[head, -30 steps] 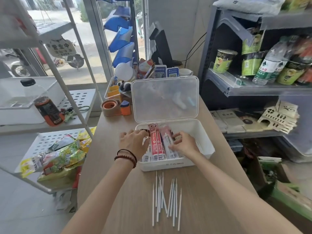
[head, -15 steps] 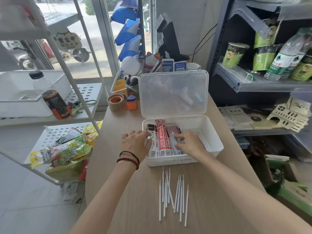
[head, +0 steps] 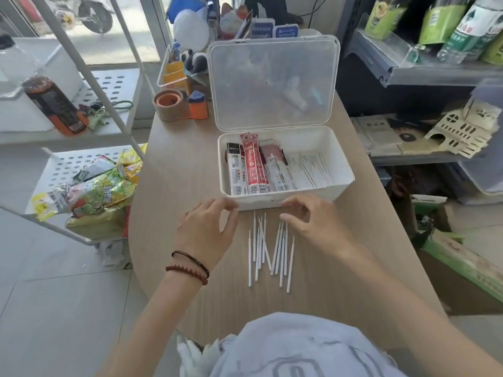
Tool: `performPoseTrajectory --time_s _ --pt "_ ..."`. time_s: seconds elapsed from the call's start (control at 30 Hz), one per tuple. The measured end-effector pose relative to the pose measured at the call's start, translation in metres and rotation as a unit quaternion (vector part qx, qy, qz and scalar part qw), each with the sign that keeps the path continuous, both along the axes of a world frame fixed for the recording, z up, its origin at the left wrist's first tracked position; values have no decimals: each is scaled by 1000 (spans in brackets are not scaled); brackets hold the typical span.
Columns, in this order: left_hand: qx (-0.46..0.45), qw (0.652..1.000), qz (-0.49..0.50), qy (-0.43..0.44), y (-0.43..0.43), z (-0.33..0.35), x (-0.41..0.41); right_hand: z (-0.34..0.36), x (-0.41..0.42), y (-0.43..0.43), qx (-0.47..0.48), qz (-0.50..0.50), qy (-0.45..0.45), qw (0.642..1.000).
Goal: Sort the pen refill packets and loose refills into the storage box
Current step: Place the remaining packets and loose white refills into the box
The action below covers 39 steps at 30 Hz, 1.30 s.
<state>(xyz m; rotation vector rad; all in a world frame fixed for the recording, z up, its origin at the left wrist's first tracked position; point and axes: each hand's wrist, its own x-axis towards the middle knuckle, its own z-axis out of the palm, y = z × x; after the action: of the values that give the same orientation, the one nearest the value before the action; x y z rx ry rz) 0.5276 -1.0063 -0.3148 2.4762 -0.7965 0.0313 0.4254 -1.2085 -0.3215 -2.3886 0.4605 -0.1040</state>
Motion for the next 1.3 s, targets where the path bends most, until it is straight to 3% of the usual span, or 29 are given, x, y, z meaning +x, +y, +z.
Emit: performPoseTrajectory --time_s 0.17,0.33,0.63,0.87,1.03,1.2,1.3 --pt "99 984 0 148 11 -45 -44 -39 -52 2 9 -23 83 996" --pt "62 980 27 189 -3 -52 -58 -53 -63 7 13 -40 92 995" --pt "13 980 60 189 -20 -61 -54 -56 -36 14 -31 -1 75 997" --pt "57 986 48 151 -24 -73 -49 -58 -17 18 -61 24 80 995" --pt "67 989 60 119 -24 -73 -46 -62 -10 25 -30 15 54 998" --pt "14 988 104 116 -23 -70 -39 -70 -16 28 -72 -1 15 997" --pt "30 990 91 105 -20 -70 -32 -71 -17 27 -82 -10 21 996"
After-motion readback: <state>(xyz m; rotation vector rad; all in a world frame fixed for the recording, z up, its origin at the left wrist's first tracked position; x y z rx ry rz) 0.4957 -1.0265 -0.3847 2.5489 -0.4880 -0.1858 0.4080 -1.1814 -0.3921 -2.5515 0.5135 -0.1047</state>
